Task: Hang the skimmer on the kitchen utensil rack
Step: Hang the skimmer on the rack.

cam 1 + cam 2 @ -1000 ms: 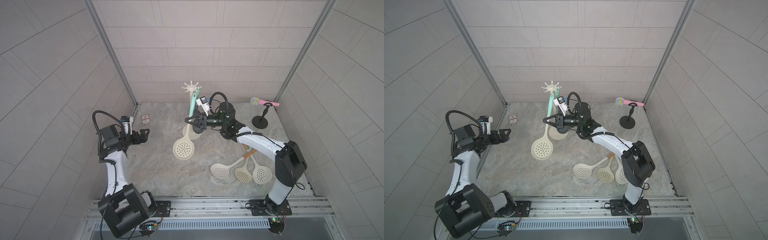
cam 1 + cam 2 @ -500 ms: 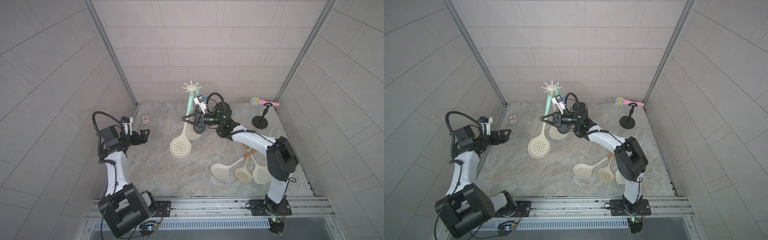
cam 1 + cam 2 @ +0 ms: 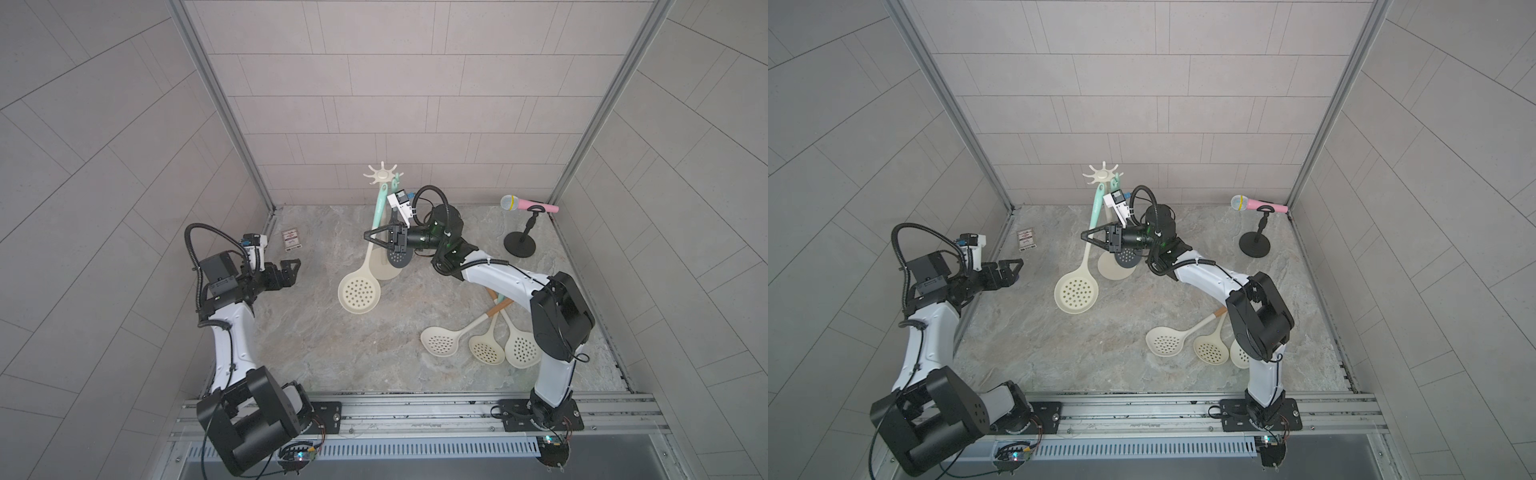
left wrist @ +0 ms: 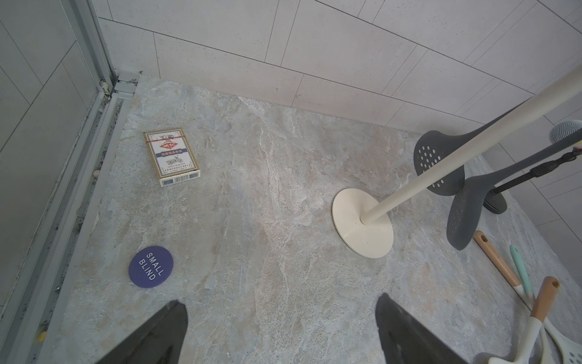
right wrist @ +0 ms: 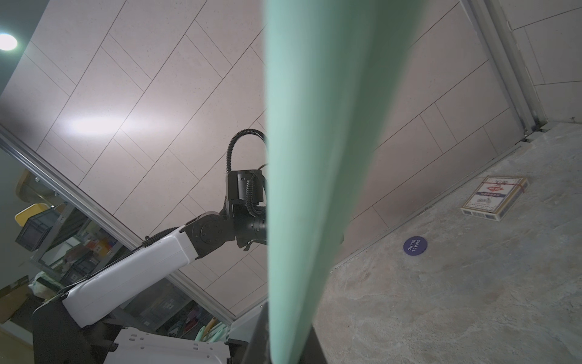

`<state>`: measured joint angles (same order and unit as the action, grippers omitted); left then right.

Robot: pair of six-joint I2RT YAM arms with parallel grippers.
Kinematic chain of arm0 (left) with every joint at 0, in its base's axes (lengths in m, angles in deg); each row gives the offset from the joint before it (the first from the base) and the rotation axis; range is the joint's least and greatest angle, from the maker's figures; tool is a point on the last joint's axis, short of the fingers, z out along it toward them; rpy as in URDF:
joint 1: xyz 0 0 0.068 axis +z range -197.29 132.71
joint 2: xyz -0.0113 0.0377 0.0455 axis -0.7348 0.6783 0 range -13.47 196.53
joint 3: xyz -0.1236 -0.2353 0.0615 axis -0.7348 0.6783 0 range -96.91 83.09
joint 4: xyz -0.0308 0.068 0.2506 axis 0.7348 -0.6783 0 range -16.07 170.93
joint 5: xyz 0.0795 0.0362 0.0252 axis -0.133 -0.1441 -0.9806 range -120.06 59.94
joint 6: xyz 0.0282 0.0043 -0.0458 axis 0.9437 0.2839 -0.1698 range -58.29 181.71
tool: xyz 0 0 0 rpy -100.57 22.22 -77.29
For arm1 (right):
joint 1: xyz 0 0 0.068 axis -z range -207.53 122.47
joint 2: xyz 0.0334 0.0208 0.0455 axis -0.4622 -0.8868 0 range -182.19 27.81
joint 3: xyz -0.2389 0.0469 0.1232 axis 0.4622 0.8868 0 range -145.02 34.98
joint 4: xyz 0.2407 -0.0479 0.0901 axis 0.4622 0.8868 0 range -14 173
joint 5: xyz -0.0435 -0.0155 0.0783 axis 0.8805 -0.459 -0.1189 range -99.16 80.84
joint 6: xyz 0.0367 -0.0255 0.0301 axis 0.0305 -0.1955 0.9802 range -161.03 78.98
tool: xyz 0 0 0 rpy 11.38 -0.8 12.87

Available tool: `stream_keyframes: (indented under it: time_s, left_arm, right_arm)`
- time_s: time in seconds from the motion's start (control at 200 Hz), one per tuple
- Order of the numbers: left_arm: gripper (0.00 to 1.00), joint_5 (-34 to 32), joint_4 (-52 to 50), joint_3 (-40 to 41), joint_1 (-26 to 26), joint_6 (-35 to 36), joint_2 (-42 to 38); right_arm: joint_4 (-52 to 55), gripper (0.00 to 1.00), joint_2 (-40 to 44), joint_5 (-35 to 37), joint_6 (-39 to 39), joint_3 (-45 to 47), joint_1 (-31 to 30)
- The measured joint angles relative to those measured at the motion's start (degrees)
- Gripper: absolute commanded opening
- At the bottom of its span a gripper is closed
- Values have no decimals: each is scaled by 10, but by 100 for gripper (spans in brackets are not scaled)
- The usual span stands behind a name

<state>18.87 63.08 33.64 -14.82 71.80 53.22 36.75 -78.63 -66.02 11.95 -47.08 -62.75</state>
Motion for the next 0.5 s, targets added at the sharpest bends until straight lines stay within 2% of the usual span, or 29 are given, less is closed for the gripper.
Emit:
stream_keyframes:
  time_s: [0.495]
  left_arm:
    - [100, 16, 0, 3, 2, 0, 0]
  right_arm:
    - [-53, 1, -30, 13, 22, 0, 5]
